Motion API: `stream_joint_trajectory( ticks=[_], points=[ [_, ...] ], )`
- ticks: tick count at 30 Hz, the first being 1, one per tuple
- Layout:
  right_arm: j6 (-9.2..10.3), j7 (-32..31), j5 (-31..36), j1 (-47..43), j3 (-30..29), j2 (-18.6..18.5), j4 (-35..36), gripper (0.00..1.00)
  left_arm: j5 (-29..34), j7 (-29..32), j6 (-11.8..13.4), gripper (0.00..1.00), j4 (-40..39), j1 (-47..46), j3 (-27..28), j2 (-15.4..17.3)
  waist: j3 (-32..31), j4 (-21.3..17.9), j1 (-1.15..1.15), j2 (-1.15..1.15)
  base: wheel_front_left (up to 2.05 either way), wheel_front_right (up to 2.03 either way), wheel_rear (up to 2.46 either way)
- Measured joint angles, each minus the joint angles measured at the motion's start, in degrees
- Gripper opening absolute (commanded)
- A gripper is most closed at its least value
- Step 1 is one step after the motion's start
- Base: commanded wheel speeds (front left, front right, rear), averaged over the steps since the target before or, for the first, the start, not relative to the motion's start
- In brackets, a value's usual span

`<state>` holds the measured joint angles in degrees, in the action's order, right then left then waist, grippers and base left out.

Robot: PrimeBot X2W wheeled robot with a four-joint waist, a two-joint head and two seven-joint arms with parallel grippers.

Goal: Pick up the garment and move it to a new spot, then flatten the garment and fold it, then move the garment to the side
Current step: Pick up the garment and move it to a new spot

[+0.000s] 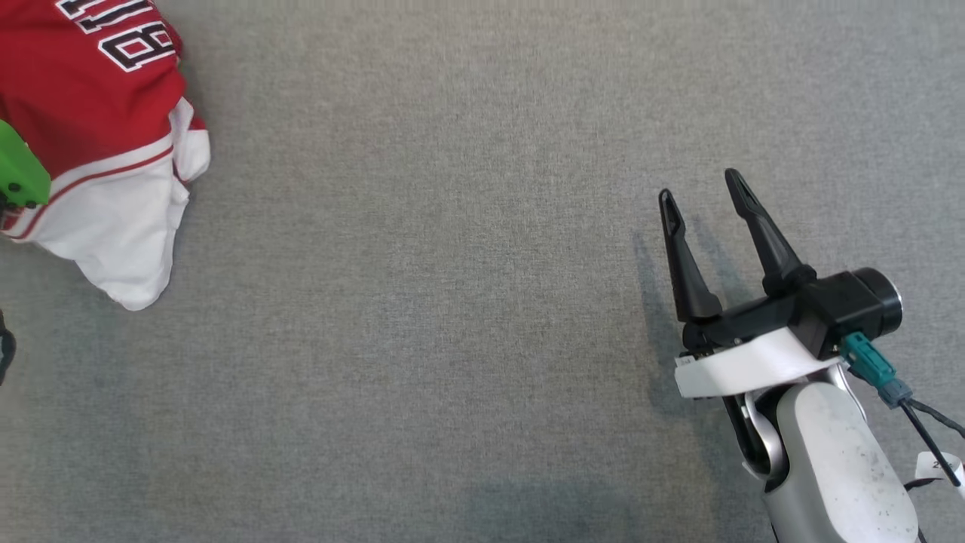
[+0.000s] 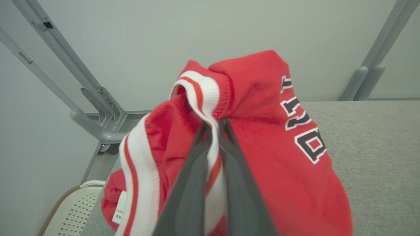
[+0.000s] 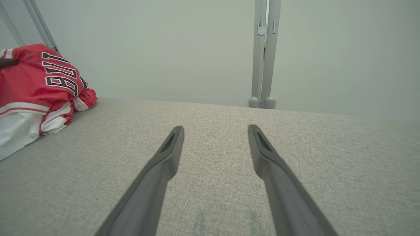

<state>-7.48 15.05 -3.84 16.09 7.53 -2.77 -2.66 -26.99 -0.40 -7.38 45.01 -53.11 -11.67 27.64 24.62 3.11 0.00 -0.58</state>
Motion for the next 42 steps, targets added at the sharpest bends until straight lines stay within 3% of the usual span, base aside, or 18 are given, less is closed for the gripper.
stream_joint_trajectory(
  ticks=[15,24,31,38,42],
  points=[
    [0.0,0.0,-1.63,-5.62,-2.7,0.0,-1.72,1.0,3.04,-1.11,0.31,0.0,-13.72,-1.15,-7.95,-0.16,-11.53,1.19,-0.01,0.0,0.0,0.0,0.0],
    [0.0,0.0,-2.4,-7.86,-4.53,0.0,-1.91,1.0,3.58,1.64,0.32,0.0,-26.22,-0.91,-13.26,-5.76,-16.34,0.54,-0.01,0.0,0.0,0.0,0.0],
    [0.0,0.0,-2.9,-8.6,-5.99,-0.01,-1.87,1.0,3.19,3.35,0.49,0.0,-33.29,-0.97,-17.52,-12.28,-18.16,-1.21,-0.01,0.0,0.0,0.0,0.0],
    [-0.01,0.0,-3.14,-8.68,-8.55,-0.01,-1.43,1.0,1.77,2.22,3.52,0.0,-35.52,-1.9,-19.78,-20.39,-18.25,-3.71,-0.01,0.0,0.0,0.0,0.0],
    [0.0,0.0,-3.11,-8.7,-10.44,0.0,-1.18,1.0,-0.77,0.24,5.45,0.0,-34.41,2.38,-22.37,-23.64,-17.59,-5.05,-0.01,0.0,0.0,0.0,0.0]
  ],
)
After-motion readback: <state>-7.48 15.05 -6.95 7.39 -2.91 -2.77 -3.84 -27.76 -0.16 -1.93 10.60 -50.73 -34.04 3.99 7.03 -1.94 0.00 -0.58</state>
